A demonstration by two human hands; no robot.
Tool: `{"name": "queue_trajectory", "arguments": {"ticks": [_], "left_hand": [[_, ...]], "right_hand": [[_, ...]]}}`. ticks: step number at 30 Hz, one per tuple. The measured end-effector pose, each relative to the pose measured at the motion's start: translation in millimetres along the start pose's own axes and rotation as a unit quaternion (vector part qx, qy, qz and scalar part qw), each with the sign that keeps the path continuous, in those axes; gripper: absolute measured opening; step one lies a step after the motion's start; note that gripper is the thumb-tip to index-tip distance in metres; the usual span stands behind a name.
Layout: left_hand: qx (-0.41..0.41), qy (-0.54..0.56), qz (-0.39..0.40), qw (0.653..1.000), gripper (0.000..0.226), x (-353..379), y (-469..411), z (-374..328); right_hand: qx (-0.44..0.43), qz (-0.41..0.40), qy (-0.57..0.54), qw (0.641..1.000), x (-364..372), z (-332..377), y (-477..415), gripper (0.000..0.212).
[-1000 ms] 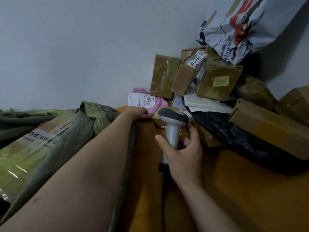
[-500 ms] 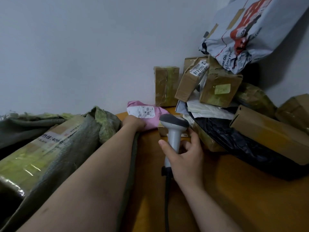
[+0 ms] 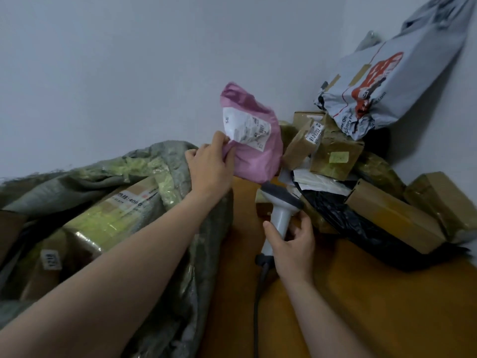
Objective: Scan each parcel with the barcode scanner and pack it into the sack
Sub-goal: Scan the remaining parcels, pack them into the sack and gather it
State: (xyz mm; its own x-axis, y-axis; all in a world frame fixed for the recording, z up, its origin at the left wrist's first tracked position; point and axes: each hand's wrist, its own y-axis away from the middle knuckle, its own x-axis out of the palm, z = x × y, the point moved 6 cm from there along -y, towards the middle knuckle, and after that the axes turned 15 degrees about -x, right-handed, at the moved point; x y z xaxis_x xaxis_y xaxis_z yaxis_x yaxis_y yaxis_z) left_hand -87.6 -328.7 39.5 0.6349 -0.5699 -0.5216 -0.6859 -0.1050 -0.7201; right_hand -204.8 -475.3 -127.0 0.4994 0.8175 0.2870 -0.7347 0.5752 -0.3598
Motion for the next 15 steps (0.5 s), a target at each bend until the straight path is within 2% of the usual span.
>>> {"name": "queue_trajectory", "arguments": {"ticks": [3, 10, 15], "left_hand": [[-0.059, 0.127, 0.050, 0.989, 0.017, -34, 33, -10], [-0.173, 0.238, 0.043, 0.955, 0.031, -93, 141, 10], [-0.098, 0.268, 0.094, 0.954, 0.061, -102, 201, 17]], "right_hand": [[0.006, 0.000, 0.003, 1.000, -9, 14, 19, 0.074], [0.046, -0.024, -0.004, 0.999, -44, 43, 81, 0.063], [0.057, -0.072, -0.034, 0.995, -64, 58, 108, 0.054]]}}
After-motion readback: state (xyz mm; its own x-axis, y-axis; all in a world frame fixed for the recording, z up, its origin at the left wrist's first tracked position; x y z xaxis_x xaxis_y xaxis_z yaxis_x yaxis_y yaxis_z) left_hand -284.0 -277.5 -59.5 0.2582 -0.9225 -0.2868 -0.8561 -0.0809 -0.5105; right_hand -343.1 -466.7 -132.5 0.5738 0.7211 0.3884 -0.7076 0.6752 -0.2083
